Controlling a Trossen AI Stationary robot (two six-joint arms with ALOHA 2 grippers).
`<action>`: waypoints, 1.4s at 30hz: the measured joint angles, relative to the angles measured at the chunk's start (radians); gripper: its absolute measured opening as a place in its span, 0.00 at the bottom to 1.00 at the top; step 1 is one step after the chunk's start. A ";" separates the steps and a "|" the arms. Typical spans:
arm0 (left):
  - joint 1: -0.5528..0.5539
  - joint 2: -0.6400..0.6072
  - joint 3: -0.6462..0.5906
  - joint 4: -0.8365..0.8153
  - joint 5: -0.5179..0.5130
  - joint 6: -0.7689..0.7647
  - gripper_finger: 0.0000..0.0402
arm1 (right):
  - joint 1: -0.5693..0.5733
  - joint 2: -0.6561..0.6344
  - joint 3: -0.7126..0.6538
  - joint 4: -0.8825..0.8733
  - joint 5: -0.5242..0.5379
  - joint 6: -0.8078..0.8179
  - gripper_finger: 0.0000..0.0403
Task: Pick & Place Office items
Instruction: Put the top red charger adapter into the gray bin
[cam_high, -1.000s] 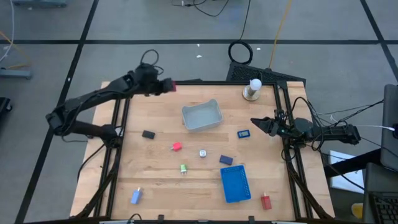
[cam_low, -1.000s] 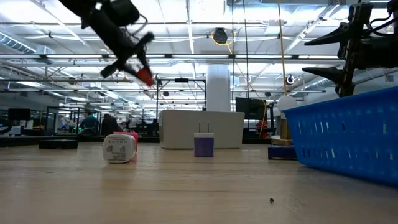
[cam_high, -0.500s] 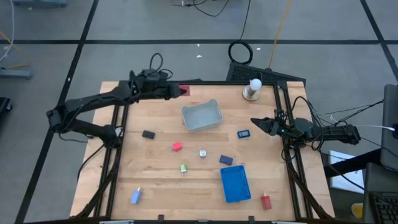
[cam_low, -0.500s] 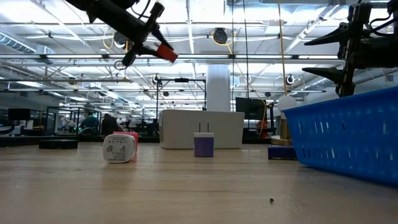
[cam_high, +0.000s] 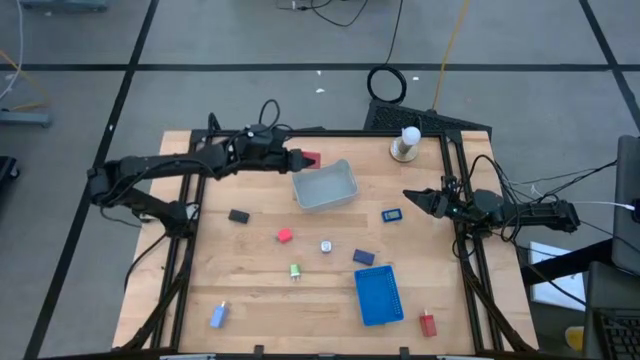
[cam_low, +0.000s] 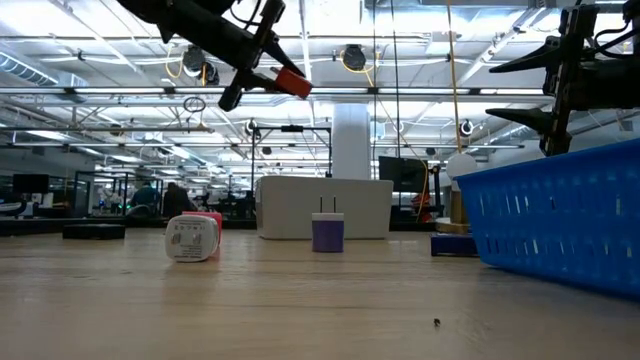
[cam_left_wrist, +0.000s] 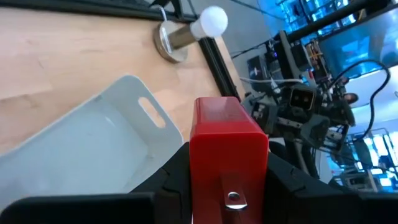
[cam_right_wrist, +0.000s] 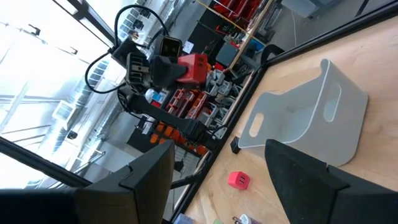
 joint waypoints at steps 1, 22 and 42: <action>-0.004 0.001 0.000 0.000 0.000 0.000 0.28 | 0.000 0.000 0.000 0.000 0.000 -0.001 0.60; -0.019 0.166 0.001 -0.037 0.004 -0.009 0.28 | 0.000 0.007 0.000 -0.001 -0.001 -0.015 0.60; -0.007 0.241 0.001 -0.230 -0.101 -0.092 0.28 | 0.000 0.014 0.000 -0.001 -0.001 -0.021 0.60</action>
